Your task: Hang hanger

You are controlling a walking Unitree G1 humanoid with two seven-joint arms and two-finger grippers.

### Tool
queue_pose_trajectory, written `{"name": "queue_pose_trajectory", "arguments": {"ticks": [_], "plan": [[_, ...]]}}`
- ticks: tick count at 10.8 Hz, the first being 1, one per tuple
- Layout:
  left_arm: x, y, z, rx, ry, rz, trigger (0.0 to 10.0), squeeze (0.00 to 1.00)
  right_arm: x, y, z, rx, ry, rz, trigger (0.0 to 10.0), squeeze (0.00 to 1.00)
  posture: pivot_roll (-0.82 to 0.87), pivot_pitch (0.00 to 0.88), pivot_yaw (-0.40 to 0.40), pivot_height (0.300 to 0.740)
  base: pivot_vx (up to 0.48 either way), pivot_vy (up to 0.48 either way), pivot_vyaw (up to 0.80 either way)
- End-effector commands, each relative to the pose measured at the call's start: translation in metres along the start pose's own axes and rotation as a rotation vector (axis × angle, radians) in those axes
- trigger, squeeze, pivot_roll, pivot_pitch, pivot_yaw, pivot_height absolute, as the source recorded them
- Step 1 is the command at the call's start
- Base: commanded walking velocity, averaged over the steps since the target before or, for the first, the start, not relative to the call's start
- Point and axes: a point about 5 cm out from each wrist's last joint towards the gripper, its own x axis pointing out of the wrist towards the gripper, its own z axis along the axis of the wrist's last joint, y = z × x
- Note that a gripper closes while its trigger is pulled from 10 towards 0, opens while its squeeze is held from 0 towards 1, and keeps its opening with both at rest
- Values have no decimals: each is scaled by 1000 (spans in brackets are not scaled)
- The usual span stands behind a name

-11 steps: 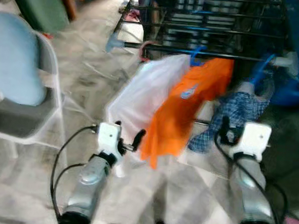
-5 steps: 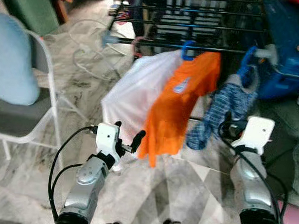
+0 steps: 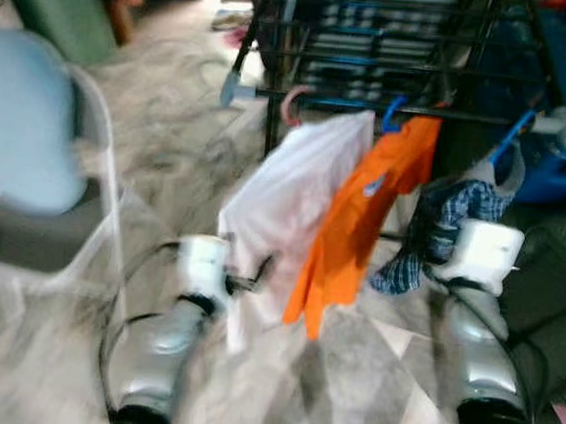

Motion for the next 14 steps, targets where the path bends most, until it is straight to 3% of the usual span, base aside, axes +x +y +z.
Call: {"name": "queue_pose_trajectory", "arguments": {"ticks": [1,8,11,14], "plan": [[-6,8,-5,8,32,35,10000,0,-2,8,-1,14,5,17,10000,0,-80,164,39,740,0,0,0],[-10,3,-13,9,55,13,10000,0,-3,8,-4,19,16,10,10000,0,-79,177,33,740,0,0,0],[-13,-1,-14,-3,72,-48,10000,0,24,-4,8,5,29,-17,10000,0,-65,202,42,740,0,0,0],[-19,-1,-13,14,81,-73,10000,0,49,2,18,4,75,16,10000,0,-41,226,47,740,0,0,0]]}}
